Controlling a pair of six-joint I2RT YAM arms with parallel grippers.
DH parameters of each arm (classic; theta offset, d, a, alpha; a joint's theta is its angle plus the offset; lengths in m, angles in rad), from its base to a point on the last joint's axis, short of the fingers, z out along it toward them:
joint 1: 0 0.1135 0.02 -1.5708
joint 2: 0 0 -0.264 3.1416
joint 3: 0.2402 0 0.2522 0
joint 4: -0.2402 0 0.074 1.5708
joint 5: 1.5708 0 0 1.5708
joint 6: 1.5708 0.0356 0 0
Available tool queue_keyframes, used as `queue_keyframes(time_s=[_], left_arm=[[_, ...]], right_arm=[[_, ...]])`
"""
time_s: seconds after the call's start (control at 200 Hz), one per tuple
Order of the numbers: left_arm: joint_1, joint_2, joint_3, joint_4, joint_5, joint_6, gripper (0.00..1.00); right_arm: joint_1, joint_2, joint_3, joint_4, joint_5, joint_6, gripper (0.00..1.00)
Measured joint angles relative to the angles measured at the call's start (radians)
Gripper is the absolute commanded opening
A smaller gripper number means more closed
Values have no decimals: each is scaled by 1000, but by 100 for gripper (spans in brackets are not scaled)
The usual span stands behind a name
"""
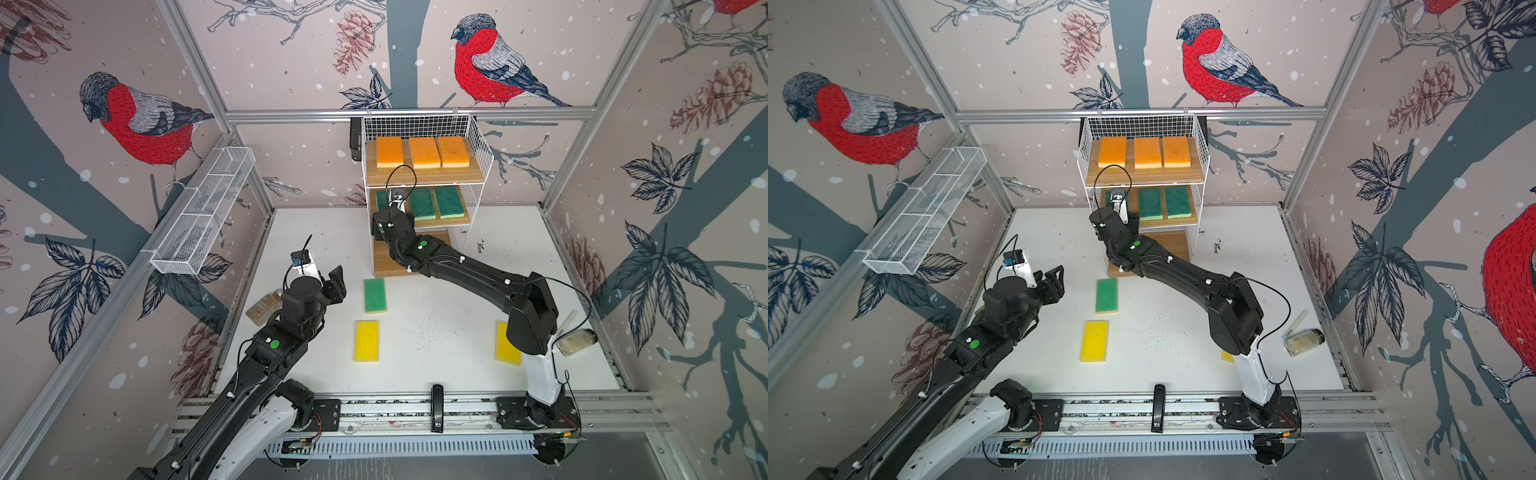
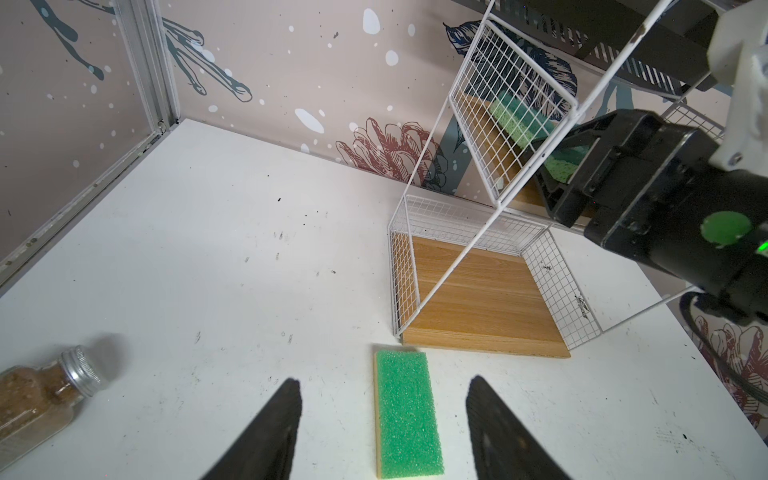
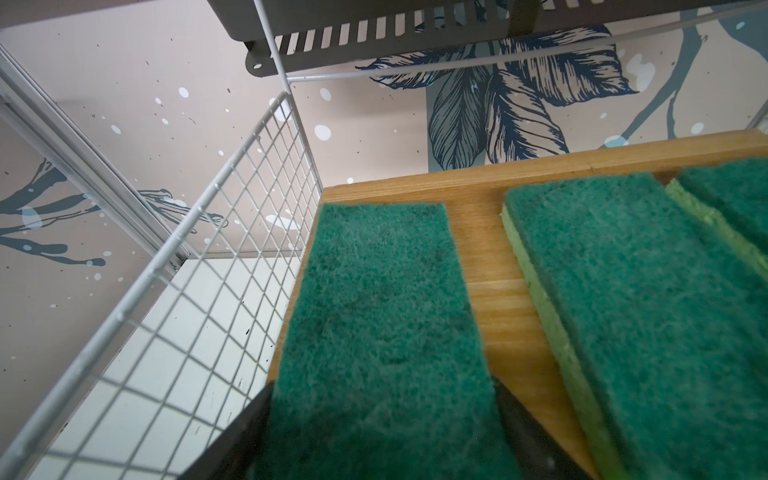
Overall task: Place and organize the cleaning sponges onto the shelf
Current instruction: 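Lower the pad beside the other two pads and open the right gripper, then withdraw the right gripper from the shelf while the left gripper rises toward the shelf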
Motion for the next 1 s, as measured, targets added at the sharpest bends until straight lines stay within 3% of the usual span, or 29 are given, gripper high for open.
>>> queue_keyframes(time_s=[0.465,1.001], left_arm=[[0,2,0,0,7,-2,64],[0,18,14,-4,56,-3,62]], right_arm=[[24,-53,-46,-35,-1,17,82],[74,-264,-218,-8,-23,-11,84]])
